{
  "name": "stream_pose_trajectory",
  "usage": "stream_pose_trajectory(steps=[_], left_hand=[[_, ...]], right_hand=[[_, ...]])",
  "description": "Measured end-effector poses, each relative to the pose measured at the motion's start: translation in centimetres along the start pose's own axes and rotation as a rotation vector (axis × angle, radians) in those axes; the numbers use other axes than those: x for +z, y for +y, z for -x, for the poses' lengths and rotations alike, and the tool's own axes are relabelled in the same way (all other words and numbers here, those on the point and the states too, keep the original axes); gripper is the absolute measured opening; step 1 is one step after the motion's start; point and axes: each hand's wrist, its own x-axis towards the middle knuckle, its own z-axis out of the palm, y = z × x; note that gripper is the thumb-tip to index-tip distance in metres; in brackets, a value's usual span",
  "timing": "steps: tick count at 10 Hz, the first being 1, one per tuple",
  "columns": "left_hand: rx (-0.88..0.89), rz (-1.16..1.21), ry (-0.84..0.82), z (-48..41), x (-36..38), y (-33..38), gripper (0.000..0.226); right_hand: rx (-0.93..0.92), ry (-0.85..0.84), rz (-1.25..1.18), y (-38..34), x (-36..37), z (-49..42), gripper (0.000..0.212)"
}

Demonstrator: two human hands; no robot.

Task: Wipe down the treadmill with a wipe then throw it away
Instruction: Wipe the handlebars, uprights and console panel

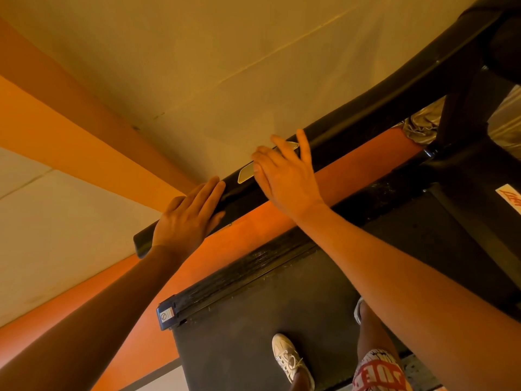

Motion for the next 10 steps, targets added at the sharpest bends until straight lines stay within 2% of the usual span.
stream_pose_trajectory(steps=[1, 2, 3, 4, 5, 6, 7, 8, 9, 10], left_hand=[[0.000, -0.003, 0.004, 0.1, 0.0, 0.0, 0.059], [-0.002, -0.003, 0.009, 0.1, 0.1, 0.0, 0.059], [0.001, 0.001, 0.008, 0.1, 0.1, 0.0, 0.060], [0.003, -0.004, 0.018, 0.1, 0.1, 0.0, 0.059], [-0.001, -0.008, 0.026, 0.1, 0.1, -0.1, 0.059], [-0.001, -0.014, 0.022, 0.2, 0.3, 0.0, 0.060], [-0.005, -0.020, 0.024, 0.2, 0.4, -0.1, 0.060], [-0.003, -0.031, 0.028, 0.2, 0.4, -0.1, 0.060], [0.005, -0.034, 0.039, 0.2, 0.3, 0.0, 0.058], [0.004, -0.029, 0.039, 0.2, 0.3, 0.0, 0.058]], right_hand=[[-0.105, -0.020, 0.053, 2.3, -0.4, -0.4, 0.045], [-0.028, 0.059, 0.053, 5.0, -1.0, -0.5, 0.039], [0.113, 0.090, 0.018, 2.7, -0.8, -0.3, 0.039], [-0.016, 0.028, 0.006, 0.4, 0.1, 0.0, 0.039], [-0.128, -0.001, 0.057, 2.7, -0.4, -0.6, 0.041], [-0.058, 0.049, 0.074, 5.7, -1.3, -0.9, 0.036], [0.049, 0.065, 0.024, 5.2, -1.5, -0.8, 0.038], [0.020, 0.021, 0.007, 3.4, -1.1, -0.5, 0.038], [-0.120, -0.050, 0.017, 4.1, -1.3, -0.7, 0.043], [-0.080, -0.035, 0.041, 6.8, -2.0, -1.0, 0.046]])
